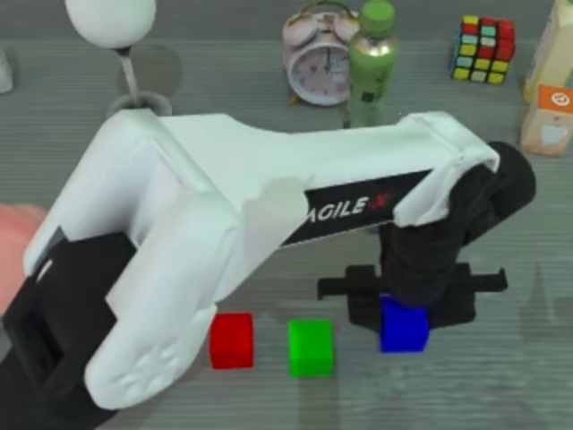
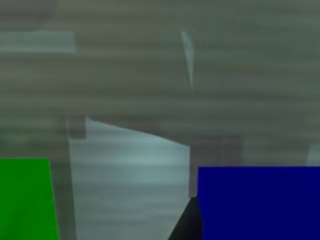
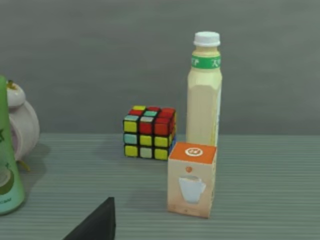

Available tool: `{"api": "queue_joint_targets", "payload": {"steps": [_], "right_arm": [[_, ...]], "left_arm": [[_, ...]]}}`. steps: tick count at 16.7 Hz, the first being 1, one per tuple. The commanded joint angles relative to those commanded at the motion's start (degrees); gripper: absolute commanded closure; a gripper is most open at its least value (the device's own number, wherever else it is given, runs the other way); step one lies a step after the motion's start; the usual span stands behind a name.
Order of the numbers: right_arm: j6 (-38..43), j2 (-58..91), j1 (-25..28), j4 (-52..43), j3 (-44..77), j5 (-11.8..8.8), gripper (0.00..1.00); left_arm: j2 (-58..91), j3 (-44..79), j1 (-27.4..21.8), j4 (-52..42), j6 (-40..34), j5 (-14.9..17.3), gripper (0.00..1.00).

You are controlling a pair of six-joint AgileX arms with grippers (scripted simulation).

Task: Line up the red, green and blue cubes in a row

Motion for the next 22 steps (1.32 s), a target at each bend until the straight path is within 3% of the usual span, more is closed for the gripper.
{"api": "queue_joint_targets", "payload": {"steps": [4,17,22], "right_arm": [[0.0,0.0,0.0,0.0,0.0,0.0,0.0],[0.0,0.0,0.0,0.0,0.0,0.0,0.0],[0.0,0.0,0.0,0.0,0.0,0.0,0.0]], "left_arm": [[0.16,-0.63,-0.06,0.64,-0.02,0.0,1.0],[0.16,-0.63,-0.06,0.64,-0.02,0.0,0.02],[0.16,-0.63,-0.06,0.64,-0.02,0.0,0.0]]}}
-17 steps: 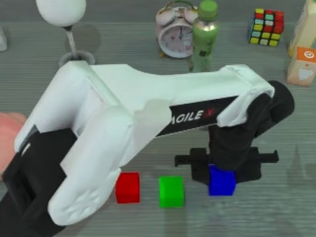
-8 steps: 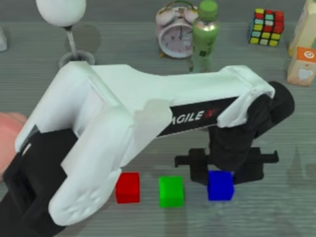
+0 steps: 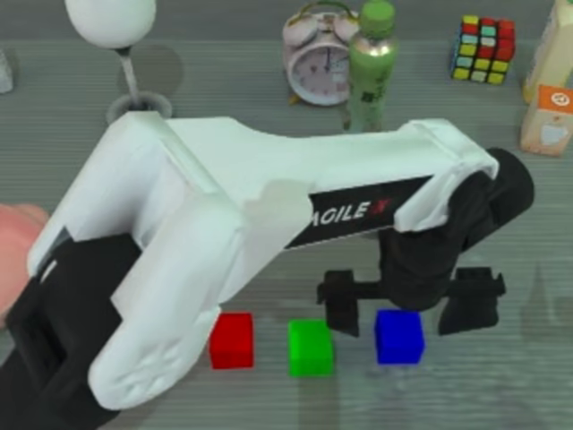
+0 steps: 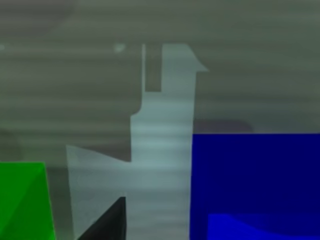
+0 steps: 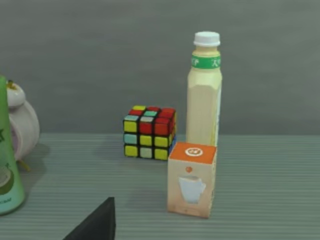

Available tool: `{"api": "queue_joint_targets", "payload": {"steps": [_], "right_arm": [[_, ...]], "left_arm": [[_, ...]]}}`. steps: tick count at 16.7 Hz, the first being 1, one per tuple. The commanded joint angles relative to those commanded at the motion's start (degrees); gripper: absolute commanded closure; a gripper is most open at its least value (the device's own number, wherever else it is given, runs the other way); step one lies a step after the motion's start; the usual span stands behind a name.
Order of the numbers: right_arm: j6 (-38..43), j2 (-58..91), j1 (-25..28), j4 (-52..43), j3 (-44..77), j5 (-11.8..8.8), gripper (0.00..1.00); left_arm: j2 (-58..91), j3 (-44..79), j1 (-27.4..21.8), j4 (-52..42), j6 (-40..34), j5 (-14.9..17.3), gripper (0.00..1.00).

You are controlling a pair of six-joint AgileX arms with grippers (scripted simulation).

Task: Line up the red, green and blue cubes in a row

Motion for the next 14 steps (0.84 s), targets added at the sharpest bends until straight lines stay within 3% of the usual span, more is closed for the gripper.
{"api": "queue_joint_targets", "payload": {"steps": [6,14], "right_arm": [[0.0,0.0,0.0,0.0,0.0,0.0,0.0],[0.0,0.0,0.0,0.0,0.0,0.0,0.0]], "left_arm": [[-0.08,0.99,0.18,-0.99,-0.07,-0.03,0.0],[-2.42,11.79,1.17,-14.19,-0.14,-0.03,0.0]]}}
